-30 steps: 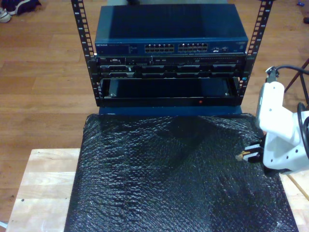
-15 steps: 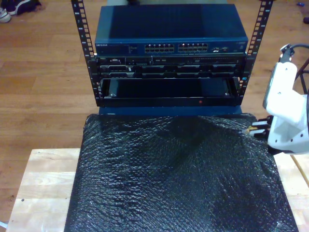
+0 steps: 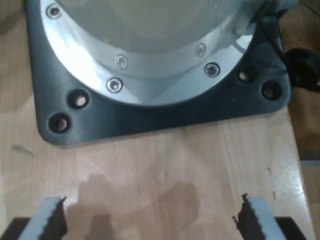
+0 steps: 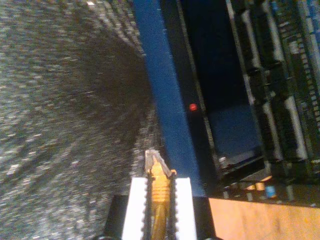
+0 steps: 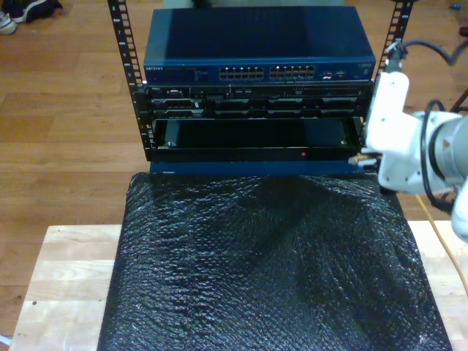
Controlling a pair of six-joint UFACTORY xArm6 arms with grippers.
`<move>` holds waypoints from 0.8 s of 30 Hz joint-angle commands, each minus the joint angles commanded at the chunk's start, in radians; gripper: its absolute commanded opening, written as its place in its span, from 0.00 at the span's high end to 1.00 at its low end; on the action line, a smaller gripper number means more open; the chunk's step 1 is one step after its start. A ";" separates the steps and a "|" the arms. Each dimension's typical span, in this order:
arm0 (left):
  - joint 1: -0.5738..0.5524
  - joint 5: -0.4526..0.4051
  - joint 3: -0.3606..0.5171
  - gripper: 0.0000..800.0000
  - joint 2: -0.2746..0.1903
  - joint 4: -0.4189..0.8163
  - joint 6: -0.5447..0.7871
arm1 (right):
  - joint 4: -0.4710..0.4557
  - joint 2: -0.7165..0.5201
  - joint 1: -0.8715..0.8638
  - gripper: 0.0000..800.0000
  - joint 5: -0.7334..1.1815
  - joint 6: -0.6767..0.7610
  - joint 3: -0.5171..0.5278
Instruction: Grab the cable and plug it in
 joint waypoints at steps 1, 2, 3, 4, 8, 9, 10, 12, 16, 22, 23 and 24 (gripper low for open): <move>0.000 0.000 -0.002 0.00 0.000 -0.002 0.000 | -0.005 0.026 0.003 1.00 -0.028 -0.014 -0.003; 0.000 0.000 0.000 0.00 0.000 0.000 0.000 | -0.008 0.046 0.009 1.00 -0.057 -0.026 -0.003; 0.000 0.000 0.000 0.00 0.000 -0.002 0.000 | -0.014 0.064 0.018 1.00 -0.084 -0.035 -0.003; 0.000 0.000 0.000 0.00 0.000 -0.002 0.000 | -0.018 0.075 0.031 1.00 -0.107 -0.041 -0.003; 0.000 0.000 0.000 0.00 0.000 -0.002 0.000 | -0.046 0.092 0.075 1.00 -0.166 -0.048 0.006; 0.000 0.000 0.000 0.00 0.000 -0.002 0.000 | -0.058 0.094 0.086 1.00 -0.172 -0.046 0.011; 0.000 0.000 0.000 0.00 0.000 -0.002 0.000 | -0.071 0.098 0.097 1.00 -0.181 -0.046 0.014; 0.000 0.000 0.000 0.00 0.000 -0.002 0.000 | -0.089 0.121 0.107 1.00 -0.227 -0.046 0.012; 0.000 0.000 0.000 0.00 0.000 -0.002 0.000 | -0.094 0.172 0.161 1.00 -0.362 -0.046 -0.003; 0.000 0.000 0.000 0.00 0.000 -0.002 0.000 | -0.097 0.201 0.186 1.00 -0.384 -0.049 -0.023; 0.000 0.000 0.000 0.00 0.000 -0.002 0.000 | -0.098 0.204 0.187 1.00 -0.385 -0.051 -0.029; 0.000 0.000 0.000 0.00 0.000 0.000 0.000 | -0.106 0.209 0.187 1.00 -0.385 -0.051 -0.040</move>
